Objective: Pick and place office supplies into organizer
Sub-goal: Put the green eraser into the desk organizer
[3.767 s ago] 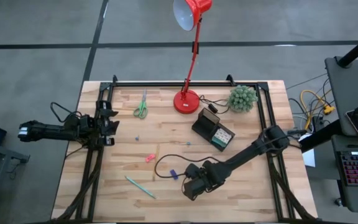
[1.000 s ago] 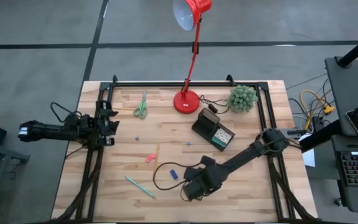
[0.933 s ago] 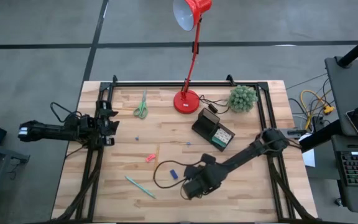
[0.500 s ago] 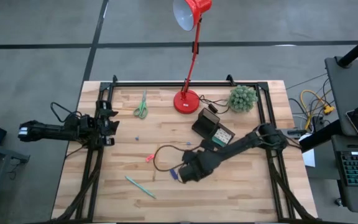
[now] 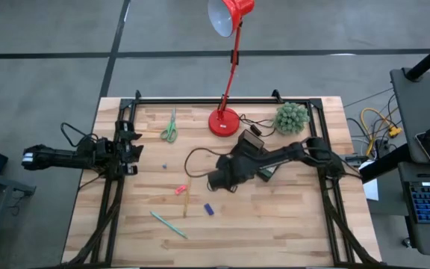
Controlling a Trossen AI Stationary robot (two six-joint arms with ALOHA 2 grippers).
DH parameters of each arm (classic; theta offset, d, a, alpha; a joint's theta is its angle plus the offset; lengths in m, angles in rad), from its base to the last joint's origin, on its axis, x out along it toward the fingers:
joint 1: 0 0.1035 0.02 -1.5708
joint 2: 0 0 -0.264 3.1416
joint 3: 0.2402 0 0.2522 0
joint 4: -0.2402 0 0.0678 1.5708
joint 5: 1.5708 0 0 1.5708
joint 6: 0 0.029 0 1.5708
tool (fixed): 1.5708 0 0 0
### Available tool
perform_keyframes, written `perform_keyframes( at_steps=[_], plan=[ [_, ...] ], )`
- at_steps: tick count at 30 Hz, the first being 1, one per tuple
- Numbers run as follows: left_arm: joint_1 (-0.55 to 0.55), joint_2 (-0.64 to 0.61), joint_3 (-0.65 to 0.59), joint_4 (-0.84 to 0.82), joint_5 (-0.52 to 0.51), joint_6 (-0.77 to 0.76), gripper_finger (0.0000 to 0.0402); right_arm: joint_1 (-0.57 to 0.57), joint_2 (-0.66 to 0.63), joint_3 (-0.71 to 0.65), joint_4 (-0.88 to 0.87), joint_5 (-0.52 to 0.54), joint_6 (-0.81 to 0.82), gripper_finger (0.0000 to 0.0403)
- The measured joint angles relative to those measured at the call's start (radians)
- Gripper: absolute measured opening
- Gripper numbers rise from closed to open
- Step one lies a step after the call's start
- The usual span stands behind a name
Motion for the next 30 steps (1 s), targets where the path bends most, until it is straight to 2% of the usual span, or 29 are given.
perform_keyframes(
  at_steps=[14,30],
  plan=[
    [0.000,0.000,0.000,0.000,0.000,0.001,0.0156,-0.106,0.014,-0.004,0.006,0.034,0.010,0.0042],
    [0.000,0.000,0.000,0.000,0.000,0.001,0.0156,-0.144,0.015,-0.023,0.012,0.077,0.010,0.0042]
  ],
)
